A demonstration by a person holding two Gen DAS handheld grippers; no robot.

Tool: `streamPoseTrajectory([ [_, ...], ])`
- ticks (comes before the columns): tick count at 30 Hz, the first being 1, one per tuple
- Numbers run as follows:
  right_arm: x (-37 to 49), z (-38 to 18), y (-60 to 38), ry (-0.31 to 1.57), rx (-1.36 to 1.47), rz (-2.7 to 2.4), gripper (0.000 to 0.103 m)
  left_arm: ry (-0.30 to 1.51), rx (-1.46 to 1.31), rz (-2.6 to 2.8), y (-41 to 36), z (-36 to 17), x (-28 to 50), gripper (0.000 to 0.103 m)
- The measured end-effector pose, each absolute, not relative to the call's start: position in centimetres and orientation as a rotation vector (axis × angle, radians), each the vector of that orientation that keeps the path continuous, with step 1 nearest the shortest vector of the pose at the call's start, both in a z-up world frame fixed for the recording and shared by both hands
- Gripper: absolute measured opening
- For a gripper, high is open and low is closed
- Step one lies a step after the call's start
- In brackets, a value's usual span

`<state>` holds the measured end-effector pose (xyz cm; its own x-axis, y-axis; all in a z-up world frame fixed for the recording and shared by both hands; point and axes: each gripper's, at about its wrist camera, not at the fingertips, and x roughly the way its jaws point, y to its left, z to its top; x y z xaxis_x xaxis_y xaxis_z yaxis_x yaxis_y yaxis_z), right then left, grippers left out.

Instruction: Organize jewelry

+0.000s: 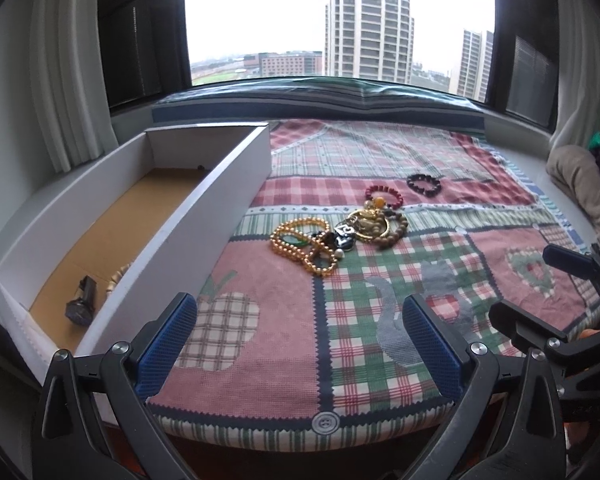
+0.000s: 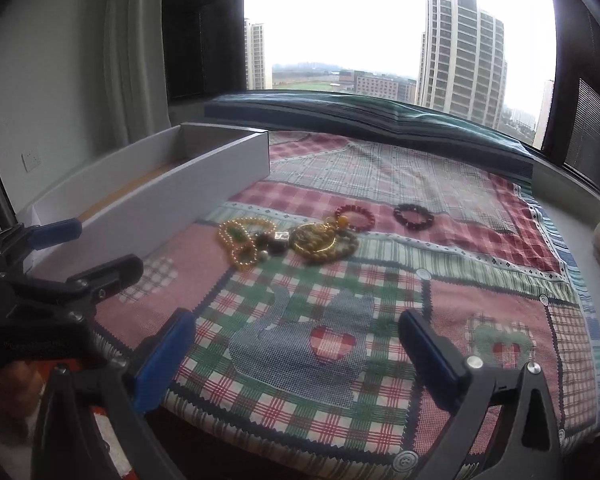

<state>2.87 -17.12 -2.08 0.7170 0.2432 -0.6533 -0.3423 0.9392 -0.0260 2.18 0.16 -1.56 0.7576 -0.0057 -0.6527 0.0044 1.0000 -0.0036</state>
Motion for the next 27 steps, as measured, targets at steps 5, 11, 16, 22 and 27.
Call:
streamPoseTrajectory([
  [5, 2.8, -1.9, -17.4, 0.685, -0.14, 0.308, 0.103, 0.722, -0.006, -0.008, 0.0, -1.9, 2.4, 0.102],
  [11, 3.0, -1.7, -18.1, 0.68, -0.11, 0.311, 0.103, 0.746, 0.038, 0.014, -0.4, -2.2, 2.6, 0.102],
  [16, 3.5, -1.8, -18.7, 0.707, -0.078, 0.318, 0.103, 0.761, -0.028, -0.018, 0.7, -2.5, 2.7, 0.102],
  [22, 4.0, -2.6, -19.0, 0.741, -0.047, 0.326, 0.103, 0.795, -0.064, -0.045, 0.9, -3.2, 3.2, 0.102],
  [27, 4.0, -2.9, -19.1, 0.751, -0.044, 0.33, 0.103, 0.813, -0.073, -0.054, 0.9, -3.5, 3.4, 0.102],
])
